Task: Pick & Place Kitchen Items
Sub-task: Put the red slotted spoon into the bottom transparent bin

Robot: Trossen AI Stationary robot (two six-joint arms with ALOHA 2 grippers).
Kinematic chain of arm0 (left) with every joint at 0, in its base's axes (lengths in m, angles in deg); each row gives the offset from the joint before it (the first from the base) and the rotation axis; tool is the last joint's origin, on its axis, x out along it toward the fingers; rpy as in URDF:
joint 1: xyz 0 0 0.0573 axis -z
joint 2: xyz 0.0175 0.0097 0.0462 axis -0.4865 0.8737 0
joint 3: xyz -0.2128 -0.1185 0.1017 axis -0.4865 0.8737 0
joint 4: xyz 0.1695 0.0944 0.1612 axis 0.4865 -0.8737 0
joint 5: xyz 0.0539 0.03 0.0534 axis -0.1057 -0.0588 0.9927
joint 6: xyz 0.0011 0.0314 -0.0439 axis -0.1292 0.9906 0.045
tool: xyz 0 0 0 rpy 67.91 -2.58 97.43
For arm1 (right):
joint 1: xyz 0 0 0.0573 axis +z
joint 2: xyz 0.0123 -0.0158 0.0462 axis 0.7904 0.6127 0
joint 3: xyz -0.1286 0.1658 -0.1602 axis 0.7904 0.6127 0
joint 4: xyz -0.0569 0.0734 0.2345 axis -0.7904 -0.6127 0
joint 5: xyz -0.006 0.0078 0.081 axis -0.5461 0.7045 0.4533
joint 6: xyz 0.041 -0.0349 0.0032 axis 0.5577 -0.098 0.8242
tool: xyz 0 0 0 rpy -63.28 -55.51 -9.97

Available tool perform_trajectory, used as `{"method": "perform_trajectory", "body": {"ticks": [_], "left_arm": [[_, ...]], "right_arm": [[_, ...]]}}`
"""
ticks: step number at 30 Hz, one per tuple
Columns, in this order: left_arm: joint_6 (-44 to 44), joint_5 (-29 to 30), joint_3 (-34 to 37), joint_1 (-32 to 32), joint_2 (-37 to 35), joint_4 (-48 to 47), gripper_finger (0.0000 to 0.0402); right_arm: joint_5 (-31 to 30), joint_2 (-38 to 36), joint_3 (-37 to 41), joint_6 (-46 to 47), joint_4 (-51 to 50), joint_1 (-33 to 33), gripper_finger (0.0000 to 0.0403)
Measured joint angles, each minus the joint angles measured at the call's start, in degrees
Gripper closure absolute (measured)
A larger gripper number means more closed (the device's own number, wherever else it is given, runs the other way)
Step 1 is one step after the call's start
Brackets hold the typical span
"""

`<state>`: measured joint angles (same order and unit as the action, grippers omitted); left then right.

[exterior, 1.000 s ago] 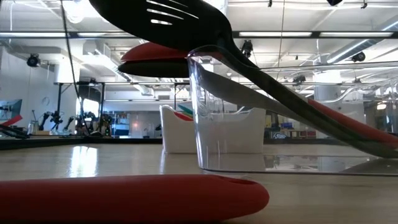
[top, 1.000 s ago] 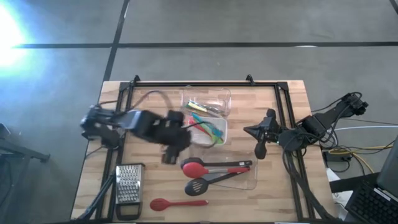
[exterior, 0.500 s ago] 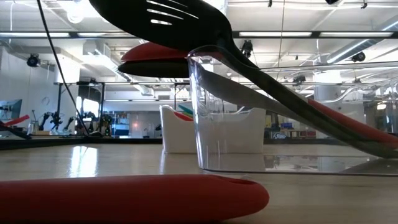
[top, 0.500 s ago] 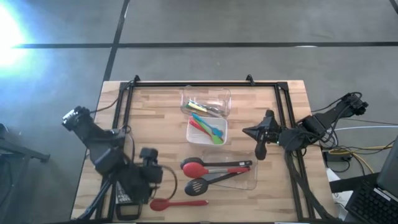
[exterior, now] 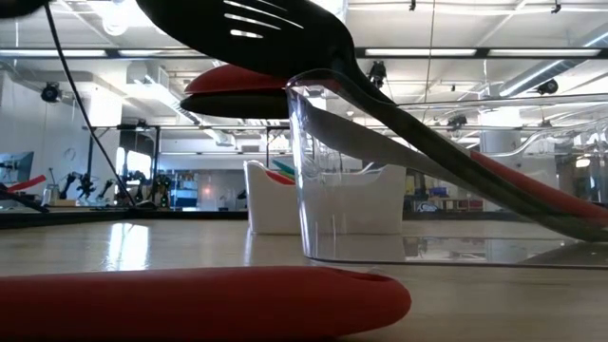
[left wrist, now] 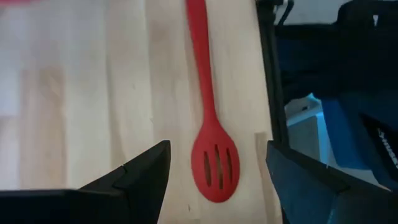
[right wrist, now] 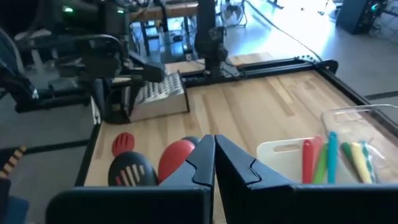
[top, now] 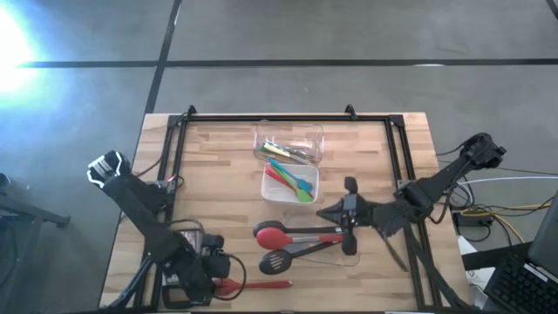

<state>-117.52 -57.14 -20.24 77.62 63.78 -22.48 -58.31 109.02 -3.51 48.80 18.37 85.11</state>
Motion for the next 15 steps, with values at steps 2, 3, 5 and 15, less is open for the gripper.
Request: {"method": "perform_trajectory", "body": {"ticks": [2, 3, 5, 15], "left_arm": [[-0.22, -0.88, 3.34, 0.04, 0.00, 3.53, 0.0135], [-0.01, -1.07, 4.84, 0.05, 0.00, 5.24, 0.0135], [0.71, -1.09, 7.72, 0.04, 0.00, 8.49, 0.0135], [5.72, -1.99, 13.72, 0.09, 3.38, 17.29, 0.0136]], "right_arm": [[0.01, 1.69, -0.82, 0.03, -0.05, 0.51, 0.0394], [0.01, 2.54, -1.19, 0.08, -0.07, 0.68, 0.0394], [-0.01, 3.91, -1.79, 0.14, 0.10, 0.76, 0.0394], [0.44, 8.02, -5.72, 1.49, 0.51, 0.72, 0.0394]]}}
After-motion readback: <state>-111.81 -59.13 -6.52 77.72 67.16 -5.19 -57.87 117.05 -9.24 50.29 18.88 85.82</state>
